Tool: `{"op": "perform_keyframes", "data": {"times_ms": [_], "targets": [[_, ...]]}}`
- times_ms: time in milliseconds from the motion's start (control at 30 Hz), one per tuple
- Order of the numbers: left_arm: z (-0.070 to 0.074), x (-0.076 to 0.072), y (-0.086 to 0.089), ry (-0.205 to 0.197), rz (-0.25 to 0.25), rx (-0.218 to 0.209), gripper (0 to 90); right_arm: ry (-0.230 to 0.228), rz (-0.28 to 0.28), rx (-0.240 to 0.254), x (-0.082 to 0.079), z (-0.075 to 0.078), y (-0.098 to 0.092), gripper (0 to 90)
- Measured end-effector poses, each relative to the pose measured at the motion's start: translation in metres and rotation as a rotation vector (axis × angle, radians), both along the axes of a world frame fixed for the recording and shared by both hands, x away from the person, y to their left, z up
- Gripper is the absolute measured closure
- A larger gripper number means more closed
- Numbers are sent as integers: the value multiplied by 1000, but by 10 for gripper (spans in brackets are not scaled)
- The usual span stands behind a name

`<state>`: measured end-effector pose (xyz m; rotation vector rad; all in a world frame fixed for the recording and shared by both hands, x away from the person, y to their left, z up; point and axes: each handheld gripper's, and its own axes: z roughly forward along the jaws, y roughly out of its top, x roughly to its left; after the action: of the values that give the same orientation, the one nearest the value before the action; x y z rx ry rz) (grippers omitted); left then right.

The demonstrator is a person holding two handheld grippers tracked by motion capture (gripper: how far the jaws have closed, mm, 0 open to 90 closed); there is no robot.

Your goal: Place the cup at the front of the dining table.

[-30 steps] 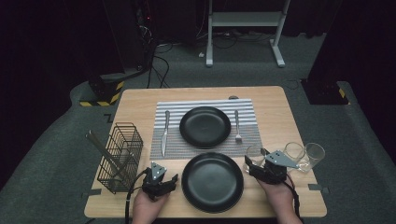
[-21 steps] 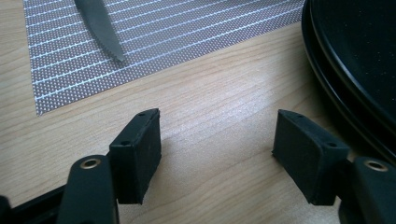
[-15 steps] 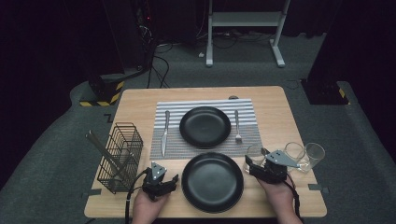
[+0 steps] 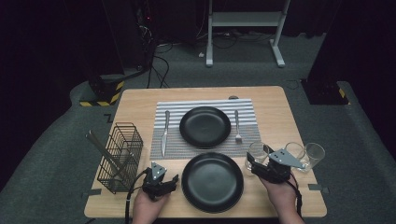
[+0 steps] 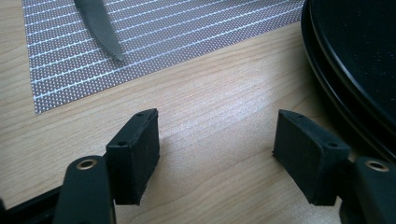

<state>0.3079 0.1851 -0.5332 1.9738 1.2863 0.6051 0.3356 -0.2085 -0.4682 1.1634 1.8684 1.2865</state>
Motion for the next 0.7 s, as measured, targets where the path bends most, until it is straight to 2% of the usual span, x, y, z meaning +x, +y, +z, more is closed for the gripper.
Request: {"op": "perform_keyframes", "data": {"times_ms": [467,600,700], "targets": [[0,0,0,4,1,2,281,-47,12,18,0,18,2,285],[0,1,0,9,2,5,243,-42,19,21,1,19,4,285],[-1,1,0,21,22,6,182,-46,24,14,1,20,6,285]]}}
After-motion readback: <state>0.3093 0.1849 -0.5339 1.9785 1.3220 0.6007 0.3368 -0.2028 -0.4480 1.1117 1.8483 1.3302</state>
